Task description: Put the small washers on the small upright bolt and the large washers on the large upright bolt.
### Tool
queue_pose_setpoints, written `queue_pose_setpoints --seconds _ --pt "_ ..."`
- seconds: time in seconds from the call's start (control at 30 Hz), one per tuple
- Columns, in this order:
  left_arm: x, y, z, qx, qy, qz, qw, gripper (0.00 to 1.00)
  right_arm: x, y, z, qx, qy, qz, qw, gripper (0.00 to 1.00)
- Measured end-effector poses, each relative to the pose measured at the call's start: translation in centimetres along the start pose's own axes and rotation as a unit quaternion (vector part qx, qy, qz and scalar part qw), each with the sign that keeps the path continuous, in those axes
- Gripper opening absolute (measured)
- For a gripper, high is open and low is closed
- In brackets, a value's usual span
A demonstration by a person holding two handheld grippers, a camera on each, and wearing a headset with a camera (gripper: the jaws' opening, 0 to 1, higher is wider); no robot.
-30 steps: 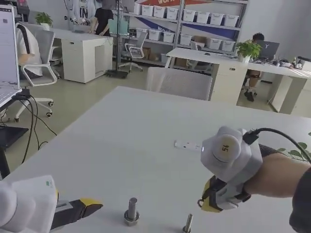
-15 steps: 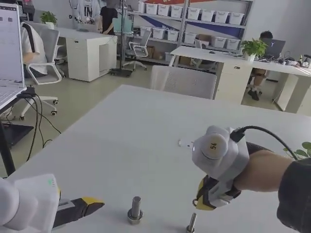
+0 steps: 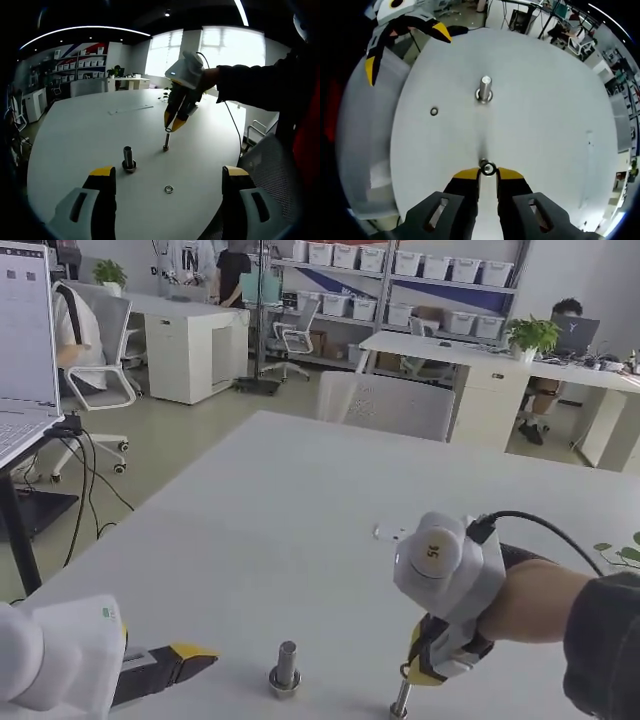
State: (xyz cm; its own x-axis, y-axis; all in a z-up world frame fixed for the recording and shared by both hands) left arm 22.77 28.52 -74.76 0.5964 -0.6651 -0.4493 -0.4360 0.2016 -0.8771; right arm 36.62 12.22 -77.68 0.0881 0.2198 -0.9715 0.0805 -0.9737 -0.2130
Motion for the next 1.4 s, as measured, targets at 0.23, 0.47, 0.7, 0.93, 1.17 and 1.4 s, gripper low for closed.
queue_pose_setpoints --seconds 0.23,0.47,0.7,0.93,1.17,1.4 --pt "0.0 0.1 0.1 -0.002 0.000 0.001 1.0000 0.87 0.5 0.1 0.1 0.002 -0.005 0.003 1.0000 0.14" --pt "0.0 0.2 0.2 -0.003 0.000 0.002 1.0000 0.87 1.1 0.4 0.1 0.006 -0.010 0.004 0.9999 0.14" --pt "0.1 0.3 0.2 -0.004 0.000 0.004 1.0000 0.87 1.8 0.4 0.3 0.010 -0.015 0.004 0.9998 0.14" --pt "0.1 0.4 0.2 -0.005 0.002 0.006 1.0000 0.87 2.4 0.5 0.5 0.013 -0.019 0.002 0.9997 0.14" --pt "0.1 0.4 0.2 -0.006 0.001 0.007 1.0000 0.87 3.6 0.6 0.5 0.015 -0.023 0.005 0.9996 0.14" --pt "0.1 0.5 0.3 -0.008 0.002 0.009 0.9999 0.87 4.5 0.6 0.6 0.016 -0.027 0.007 0.9995 0.14"
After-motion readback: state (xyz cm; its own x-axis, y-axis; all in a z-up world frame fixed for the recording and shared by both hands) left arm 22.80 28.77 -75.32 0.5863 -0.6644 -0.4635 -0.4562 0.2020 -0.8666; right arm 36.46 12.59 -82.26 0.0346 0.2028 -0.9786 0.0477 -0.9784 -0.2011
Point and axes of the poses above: the centre of the closed fingertips' face, and the gripper's own axes: x roughly forward along the fingers, z roughly to its left, y roughly out of its underside, the point moved 4 cm from there along -x, roughly backward along the fingers, and after that the axes turned 3 degrees about z, right-handed, at the moved point
